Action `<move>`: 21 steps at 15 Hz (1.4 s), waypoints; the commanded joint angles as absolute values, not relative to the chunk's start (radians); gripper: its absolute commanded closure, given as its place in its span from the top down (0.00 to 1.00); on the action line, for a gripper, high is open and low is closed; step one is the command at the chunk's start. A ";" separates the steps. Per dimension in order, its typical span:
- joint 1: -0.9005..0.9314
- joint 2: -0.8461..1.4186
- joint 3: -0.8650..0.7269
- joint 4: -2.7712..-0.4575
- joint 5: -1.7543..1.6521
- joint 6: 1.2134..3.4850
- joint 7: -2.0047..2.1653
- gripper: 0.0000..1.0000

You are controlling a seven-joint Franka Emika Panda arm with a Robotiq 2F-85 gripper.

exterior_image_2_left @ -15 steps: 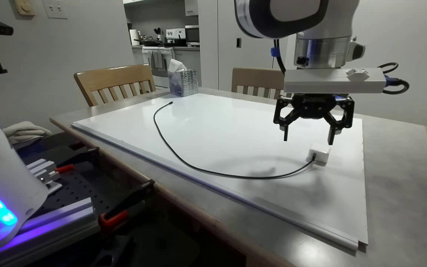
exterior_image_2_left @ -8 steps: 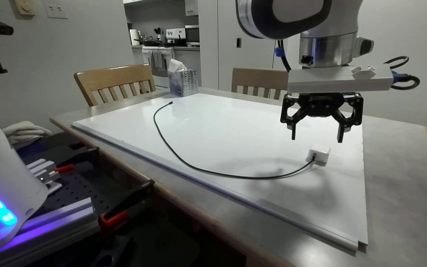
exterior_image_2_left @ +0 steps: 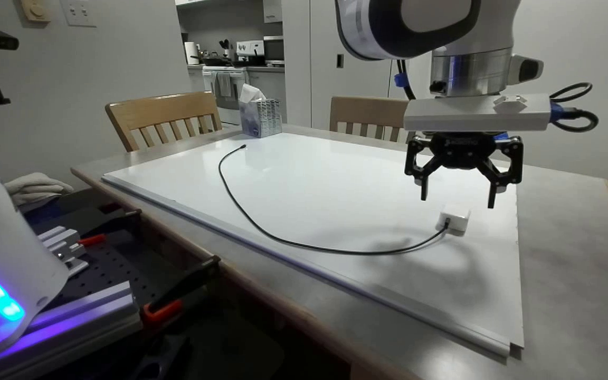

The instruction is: Wrap up the charger neatly into a circle

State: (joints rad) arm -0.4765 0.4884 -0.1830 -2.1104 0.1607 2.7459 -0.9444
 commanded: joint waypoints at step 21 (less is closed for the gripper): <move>-0.560 0.666 -0.080 -1.872 0.142 2.562 -0.877 1.00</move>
State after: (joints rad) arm -0.5614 0.6442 -0.0792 -1.9005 0.1609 2.5600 -0.8888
